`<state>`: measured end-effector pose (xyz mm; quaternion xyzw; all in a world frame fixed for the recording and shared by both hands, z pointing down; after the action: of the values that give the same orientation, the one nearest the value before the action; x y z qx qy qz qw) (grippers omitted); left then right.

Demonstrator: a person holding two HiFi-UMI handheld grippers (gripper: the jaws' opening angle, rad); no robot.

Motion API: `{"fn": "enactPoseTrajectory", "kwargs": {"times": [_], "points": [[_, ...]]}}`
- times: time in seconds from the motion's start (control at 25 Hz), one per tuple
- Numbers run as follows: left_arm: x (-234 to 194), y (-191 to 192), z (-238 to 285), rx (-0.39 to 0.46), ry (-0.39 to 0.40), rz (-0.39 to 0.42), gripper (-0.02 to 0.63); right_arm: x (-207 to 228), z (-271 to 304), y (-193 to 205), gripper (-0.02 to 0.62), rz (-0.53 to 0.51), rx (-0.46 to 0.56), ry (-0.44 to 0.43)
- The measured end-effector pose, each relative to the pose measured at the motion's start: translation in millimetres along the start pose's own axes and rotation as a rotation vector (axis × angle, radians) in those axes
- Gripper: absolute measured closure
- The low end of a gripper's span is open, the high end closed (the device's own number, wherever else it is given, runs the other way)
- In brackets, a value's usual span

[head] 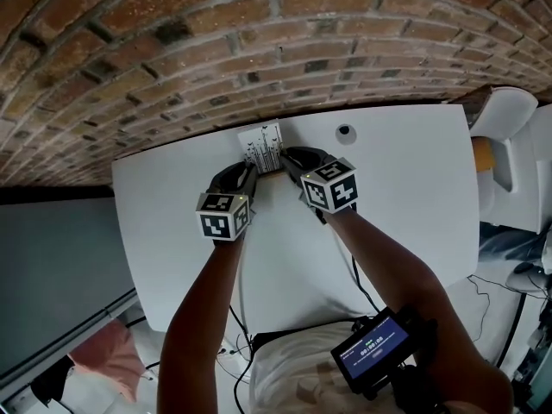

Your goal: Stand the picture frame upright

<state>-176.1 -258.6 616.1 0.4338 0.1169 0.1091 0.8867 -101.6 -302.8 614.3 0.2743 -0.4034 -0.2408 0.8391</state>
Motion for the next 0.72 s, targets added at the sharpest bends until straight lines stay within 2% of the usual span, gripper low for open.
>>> {"fn": "enactPoseTrajectory", "kwargs": {"times": [0.36, 0.72], "points": [[-30, -12, 24, 0.023, -0.067, 0.12, 0.508, 11, 25, -25, 0.512, -0.117, 0.069, 0.039], [-48, -23, 40, 0.021, -0.11, 0.236, 0.508, 20, 40, -39, 0.511, -0.128, 0.114, 0.055]]}}
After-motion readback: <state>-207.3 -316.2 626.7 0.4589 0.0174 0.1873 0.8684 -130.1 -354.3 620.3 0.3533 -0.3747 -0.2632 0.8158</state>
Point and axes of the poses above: the fingertips, and each gripper's own axes: z forward along the fingers, x to its right, y out of its underside, the point moved 1 cm from there along -z, backward along the fingers, and after that the axes turned 11 degrees about z, right-handed, at the moved point
